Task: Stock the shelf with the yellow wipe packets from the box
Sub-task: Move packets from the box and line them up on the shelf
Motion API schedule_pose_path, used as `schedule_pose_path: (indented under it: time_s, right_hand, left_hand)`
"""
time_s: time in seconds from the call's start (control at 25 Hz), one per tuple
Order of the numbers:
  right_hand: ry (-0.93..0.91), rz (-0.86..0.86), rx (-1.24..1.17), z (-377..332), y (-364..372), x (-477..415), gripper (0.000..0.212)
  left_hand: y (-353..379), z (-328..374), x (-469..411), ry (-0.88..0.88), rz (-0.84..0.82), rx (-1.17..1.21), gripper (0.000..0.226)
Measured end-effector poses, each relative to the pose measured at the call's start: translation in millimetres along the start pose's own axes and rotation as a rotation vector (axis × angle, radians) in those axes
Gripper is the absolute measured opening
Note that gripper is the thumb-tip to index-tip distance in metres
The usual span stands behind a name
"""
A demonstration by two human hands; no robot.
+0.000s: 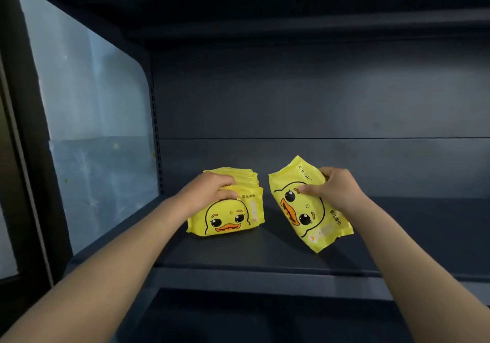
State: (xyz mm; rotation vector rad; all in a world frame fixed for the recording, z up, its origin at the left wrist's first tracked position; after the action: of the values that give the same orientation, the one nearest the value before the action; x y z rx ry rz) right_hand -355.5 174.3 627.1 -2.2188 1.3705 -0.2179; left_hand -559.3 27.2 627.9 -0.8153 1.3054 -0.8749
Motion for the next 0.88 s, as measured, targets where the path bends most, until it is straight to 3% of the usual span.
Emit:
schedule_pose_path:
  time_s: [0.12, 0.2, 0.44, 0.56, 0.76, 0.88]
  right_hand:
    - [0.034, 0.062, 0.029, -0.7, 6.9, -4.7, 0.029]
    - [0.062, 0.096, 0.026, -0.5, 10.1, -1.4, 0.029]
    - [0.056, 0.184, 0.067, -18.9, 22.7, 19.6, 0.024]
    - [0.007, 0.127, 0.103, -37.0, 34.0, 34.1, 0.024]
    - [-0.153, -0.097, 0.493, -77.1, 121.8, 31.1, 0.039]
    - [-0.283, -0.004, 0.769, -81.5, 174.8, 22.2, 0.06]
  left_hand:
    - [26.1, -11.9, -3.1, 0.077, -0.15, -0.277, 0.033]
    - [34.9, -15.4, -5.8, 0.134, -0.164, -0.345, 0.034]
    - [33.2, -26.4, -12.6, 0.272, -0.127, -0.298, 0.05]
    - [13.0, -35.9, -1.0, 0.304, 0.004, -0.233, 0.047]
    - [-27.1, -70.1, 14.7, 0.225, 0.126, -0.189, 0.034]
    - [-37.3, -80.4, 19.4, 0.198, 0.166, -0.147, 0.031]
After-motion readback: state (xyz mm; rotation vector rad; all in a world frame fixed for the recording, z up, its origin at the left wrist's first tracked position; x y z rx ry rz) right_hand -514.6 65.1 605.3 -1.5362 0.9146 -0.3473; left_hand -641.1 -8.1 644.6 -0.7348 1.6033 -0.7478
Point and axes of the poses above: each hand's wrist, its own x-axis away from the middle knuckle, its own y-axis out of the palm, z = x × y, the point moved 7 cm from there along -x, towards the middle knuckle, and after that the axes turned 12 degrees about y, right-handed, at the moved point
